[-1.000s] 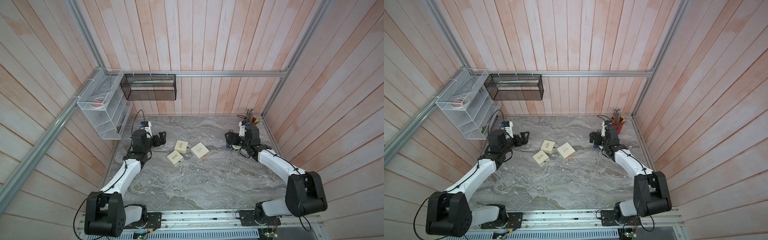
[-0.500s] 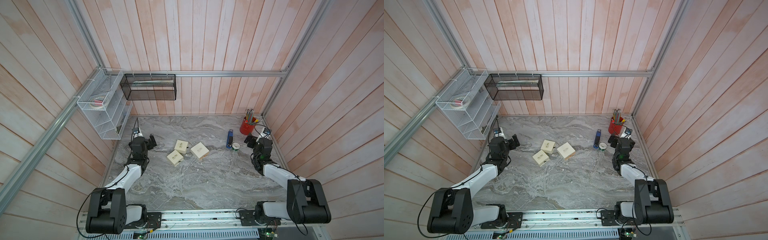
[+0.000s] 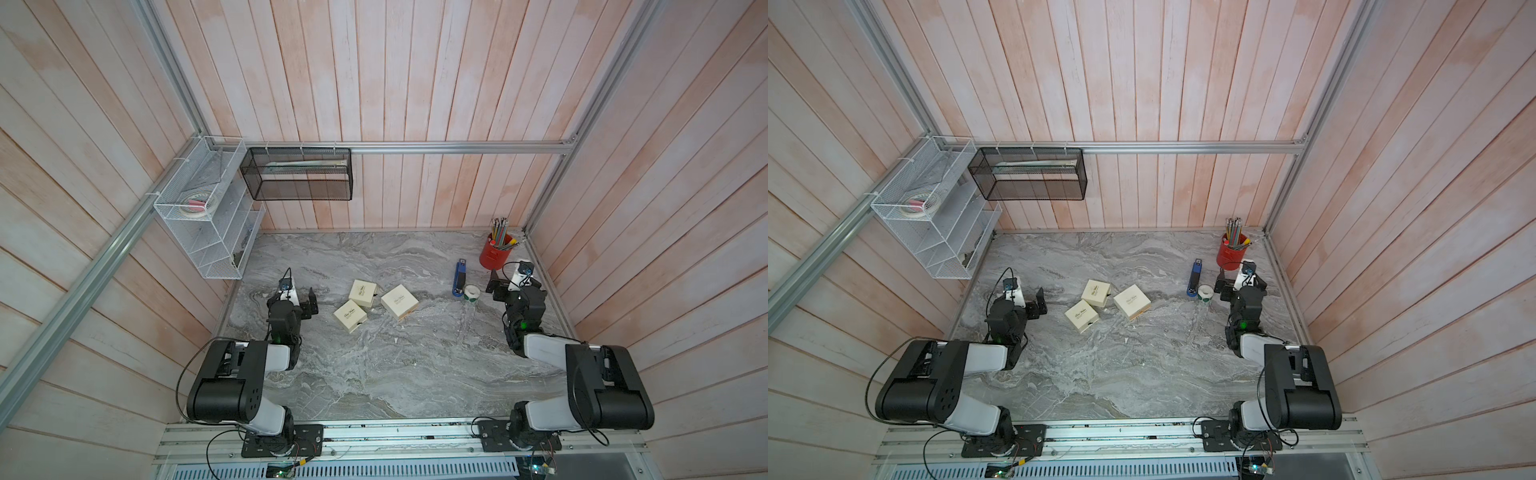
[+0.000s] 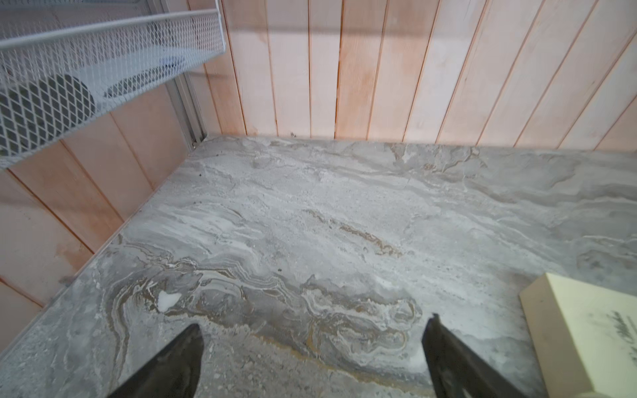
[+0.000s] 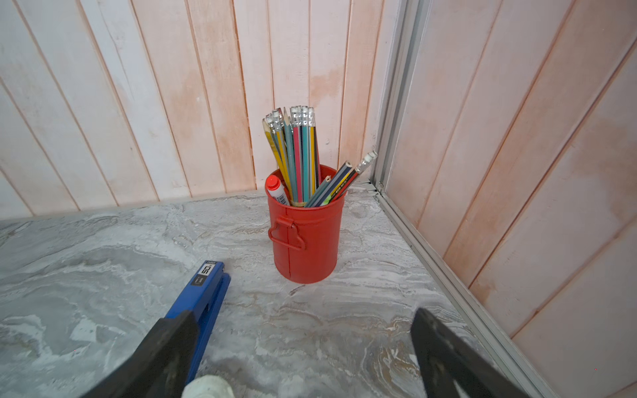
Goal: Place the earrings into the drawer-style jewelry box
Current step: Reset both arms
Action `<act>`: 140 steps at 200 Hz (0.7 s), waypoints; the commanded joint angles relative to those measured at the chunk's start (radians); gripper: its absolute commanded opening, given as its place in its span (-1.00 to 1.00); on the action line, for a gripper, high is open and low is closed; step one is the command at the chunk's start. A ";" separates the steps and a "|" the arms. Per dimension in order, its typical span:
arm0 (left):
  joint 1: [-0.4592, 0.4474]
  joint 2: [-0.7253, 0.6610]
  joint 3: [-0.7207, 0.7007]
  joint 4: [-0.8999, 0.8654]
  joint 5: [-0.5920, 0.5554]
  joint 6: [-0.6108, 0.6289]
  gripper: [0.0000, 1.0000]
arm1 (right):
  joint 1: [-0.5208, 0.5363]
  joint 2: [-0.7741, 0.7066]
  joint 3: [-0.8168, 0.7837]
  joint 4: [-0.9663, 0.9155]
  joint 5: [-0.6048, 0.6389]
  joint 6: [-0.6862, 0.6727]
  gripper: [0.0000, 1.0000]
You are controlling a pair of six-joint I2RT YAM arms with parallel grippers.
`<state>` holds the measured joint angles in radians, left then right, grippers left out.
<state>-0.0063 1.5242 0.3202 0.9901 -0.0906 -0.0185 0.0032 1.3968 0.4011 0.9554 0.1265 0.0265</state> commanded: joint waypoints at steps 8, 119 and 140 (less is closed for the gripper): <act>0.044 0.018 -0.049 0.150 0.100 -0.017 0.99 | -0.022 -0.060 -0.072 0.053 -0.060 -0.023 0.97; 0.035 0.039 -0.053 0.194 0.078 -0.008 1.00 | -0.042 0.152 -0.180 0.341 -0.088 0.011 0.96; 0.035 0.039 -0.053 0.193 0.078 -0.009 1.00 | -0.042 0.161 -0.184 0.366 -0.093 0.004 0.97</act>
<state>0.0326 1.5524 0.2722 1.1614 -0.0254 -0.0265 -0.0345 1.5528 0.2119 1.2667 0.0494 0.0322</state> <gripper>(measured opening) 0.998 0.983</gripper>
